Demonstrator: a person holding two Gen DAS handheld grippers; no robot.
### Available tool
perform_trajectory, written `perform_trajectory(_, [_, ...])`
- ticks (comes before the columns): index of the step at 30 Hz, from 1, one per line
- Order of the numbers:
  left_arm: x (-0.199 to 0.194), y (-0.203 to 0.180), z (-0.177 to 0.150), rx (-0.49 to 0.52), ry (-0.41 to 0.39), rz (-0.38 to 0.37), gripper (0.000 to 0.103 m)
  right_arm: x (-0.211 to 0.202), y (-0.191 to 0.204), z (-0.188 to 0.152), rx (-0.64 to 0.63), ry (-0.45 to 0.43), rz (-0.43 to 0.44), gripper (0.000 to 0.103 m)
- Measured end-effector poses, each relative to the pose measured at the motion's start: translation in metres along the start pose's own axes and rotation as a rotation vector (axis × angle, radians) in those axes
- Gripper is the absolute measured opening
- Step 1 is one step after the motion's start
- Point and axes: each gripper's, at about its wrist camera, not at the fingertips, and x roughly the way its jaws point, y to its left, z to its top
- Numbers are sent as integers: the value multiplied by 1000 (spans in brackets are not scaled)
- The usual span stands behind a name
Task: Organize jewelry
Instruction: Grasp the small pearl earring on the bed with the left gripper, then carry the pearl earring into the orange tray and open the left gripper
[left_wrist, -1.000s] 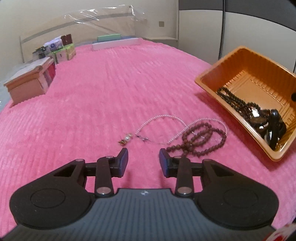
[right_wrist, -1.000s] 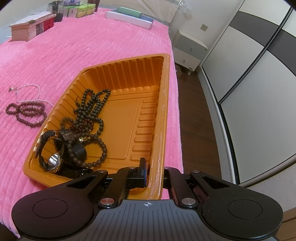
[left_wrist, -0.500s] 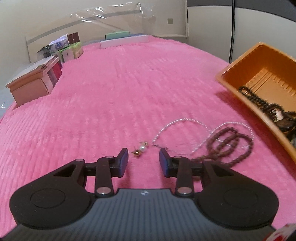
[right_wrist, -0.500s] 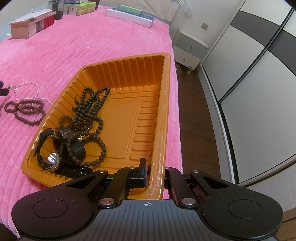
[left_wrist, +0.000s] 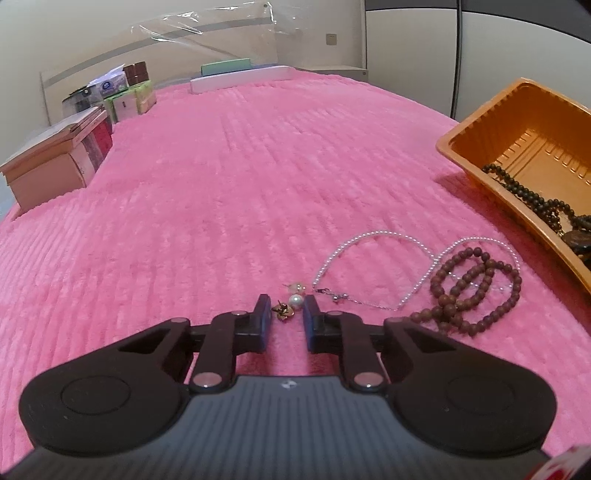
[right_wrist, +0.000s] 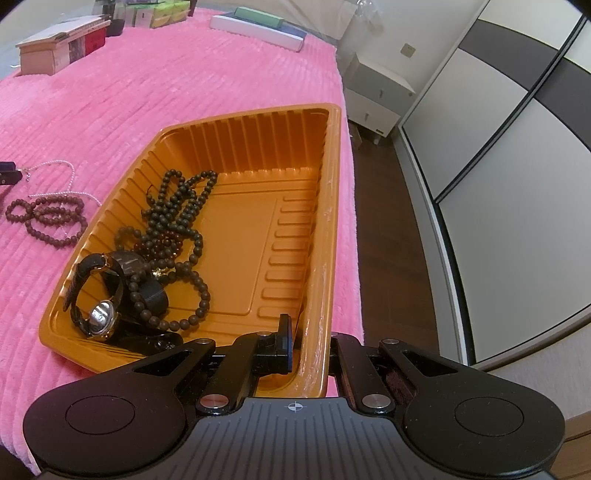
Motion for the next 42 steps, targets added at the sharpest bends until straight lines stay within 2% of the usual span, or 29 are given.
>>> perform_trajectory(7, [-20,-5,-1,-10,-9,2,16,0,0,0,0,0,0,4])
perform_trajectory(14, [-45,-23,12,5,-40,-30,16,-2,-1,1,3,-5,2,4])
perform_trajectory(34, [-61,-88,49,85,-89,-191,16,-3,-2,-1,13,-14,12,4])
perform_trajectory(42, [-63,-131,67,157,-126,-296,16,-5,-4,-2,16,-19,21,4])
